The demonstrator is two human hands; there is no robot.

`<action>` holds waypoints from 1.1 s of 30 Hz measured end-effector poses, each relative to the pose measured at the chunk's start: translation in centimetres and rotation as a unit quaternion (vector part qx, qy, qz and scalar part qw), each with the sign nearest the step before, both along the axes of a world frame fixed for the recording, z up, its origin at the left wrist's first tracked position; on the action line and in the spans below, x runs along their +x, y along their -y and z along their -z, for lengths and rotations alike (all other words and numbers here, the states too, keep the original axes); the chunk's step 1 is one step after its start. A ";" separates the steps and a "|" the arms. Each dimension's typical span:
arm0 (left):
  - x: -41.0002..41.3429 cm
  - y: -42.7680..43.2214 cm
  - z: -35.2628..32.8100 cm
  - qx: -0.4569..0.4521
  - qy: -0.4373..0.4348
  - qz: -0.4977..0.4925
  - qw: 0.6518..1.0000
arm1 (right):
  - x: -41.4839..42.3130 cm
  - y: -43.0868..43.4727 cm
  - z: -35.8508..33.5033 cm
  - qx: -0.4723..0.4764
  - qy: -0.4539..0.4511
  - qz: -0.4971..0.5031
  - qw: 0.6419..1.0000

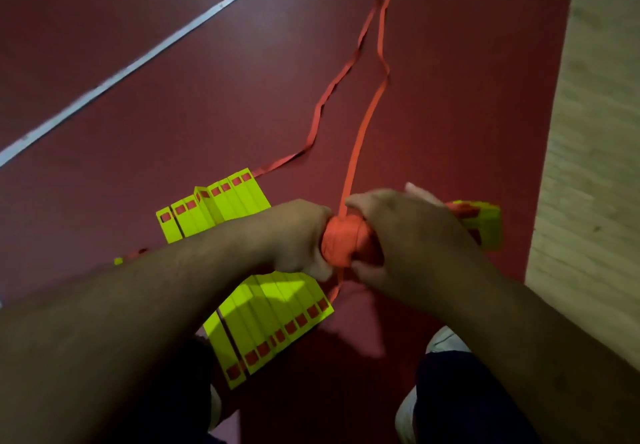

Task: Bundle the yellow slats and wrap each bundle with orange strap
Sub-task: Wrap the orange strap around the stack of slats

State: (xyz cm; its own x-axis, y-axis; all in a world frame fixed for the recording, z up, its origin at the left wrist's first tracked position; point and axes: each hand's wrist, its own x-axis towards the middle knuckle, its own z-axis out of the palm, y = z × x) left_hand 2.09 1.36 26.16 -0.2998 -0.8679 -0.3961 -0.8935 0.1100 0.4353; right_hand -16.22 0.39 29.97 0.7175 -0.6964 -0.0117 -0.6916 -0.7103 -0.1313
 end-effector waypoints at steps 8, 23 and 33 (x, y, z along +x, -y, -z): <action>-1.6 -0.5 0.7 -0.058 0.129 0.109 0.984 | -1.3 0.2 2.0 0.188 -0.119 0.090 0.971; 1.8 1.4 0.5 -0.381 0.015 0.087 0.921 | -3.7 2.1 2.1 0.464 0.166 0.201 0.847; 1.5 1.7 1.3 -0.386 -0.013 0.090 0.918 | -3.5 1.2 3.9 0.418 0.181 0.182 0.871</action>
